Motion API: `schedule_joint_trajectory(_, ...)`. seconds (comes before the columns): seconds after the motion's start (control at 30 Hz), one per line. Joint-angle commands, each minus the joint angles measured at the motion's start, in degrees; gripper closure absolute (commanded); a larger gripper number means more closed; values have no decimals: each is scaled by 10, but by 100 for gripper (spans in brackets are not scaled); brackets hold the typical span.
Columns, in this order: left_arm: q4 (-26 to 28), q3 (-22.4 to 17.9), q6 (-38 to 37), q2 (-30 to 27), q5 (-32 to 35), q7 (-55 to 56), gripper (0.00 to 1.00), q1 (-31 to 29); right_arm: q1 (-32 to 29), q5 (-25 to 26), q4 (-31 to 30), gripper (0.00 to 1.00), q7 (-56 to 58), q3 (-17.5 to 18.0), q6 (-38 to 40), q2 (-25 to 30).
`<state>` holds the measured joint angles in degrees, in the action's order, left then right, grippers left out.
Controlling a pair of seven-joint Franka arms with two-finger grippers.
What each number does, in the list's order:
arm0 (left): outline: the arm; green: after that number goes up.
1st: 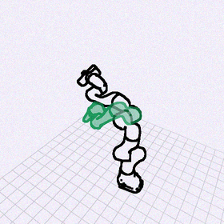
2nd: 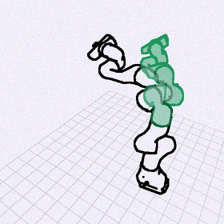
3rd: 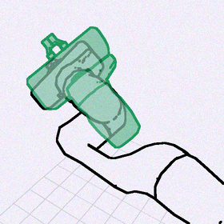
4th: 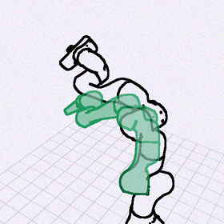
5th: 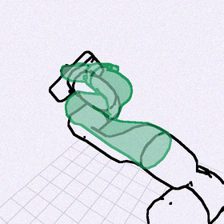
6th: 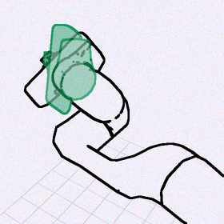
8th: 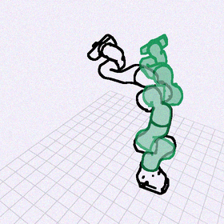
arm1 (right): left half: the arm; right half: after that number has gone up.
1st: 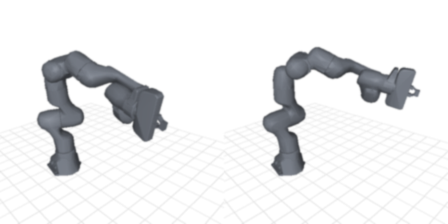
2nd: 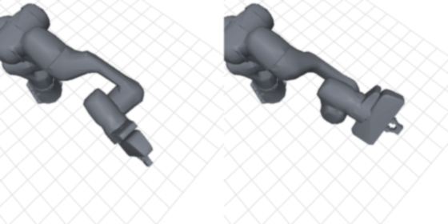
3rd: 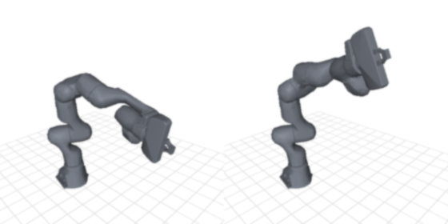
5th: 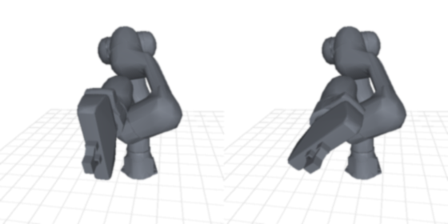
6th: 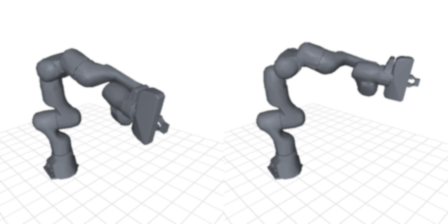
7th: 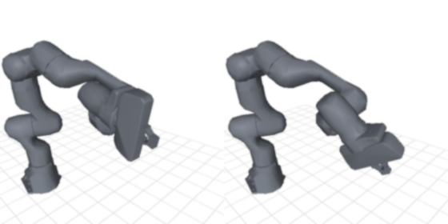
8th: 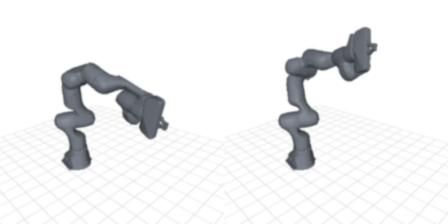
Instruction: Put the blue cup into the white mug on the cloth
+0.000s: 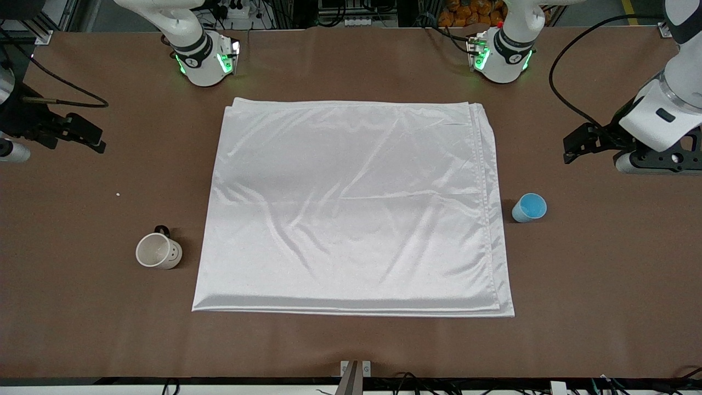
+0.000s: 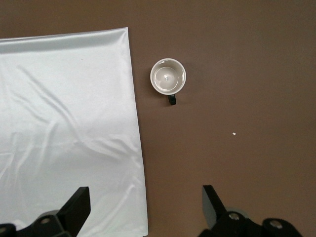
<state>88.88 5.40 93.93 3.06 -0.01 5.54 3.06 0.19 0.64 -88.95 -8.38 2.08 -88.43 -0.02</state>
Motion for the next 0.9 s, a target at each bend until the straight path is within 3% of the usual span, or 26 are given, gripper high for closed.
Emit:
schedule_joint_trajectory(0.0, 2, 3, -5, -4, -5, 3, 0, -3, -4, 8, 5, 0, -4, -1, 9, 5)
schedule_joint_trajectory(0.57, 2, 3, 0, -1, -10, 8, 0, -3, -4, 8, 1, 0, 12, -1, 5, -3)
schedule_joint_trajectory(0.87, 7, 3, 1, 1, -10, 8, 0, -4, -4, 5, -28, 0, 13, -1, -2, -36)
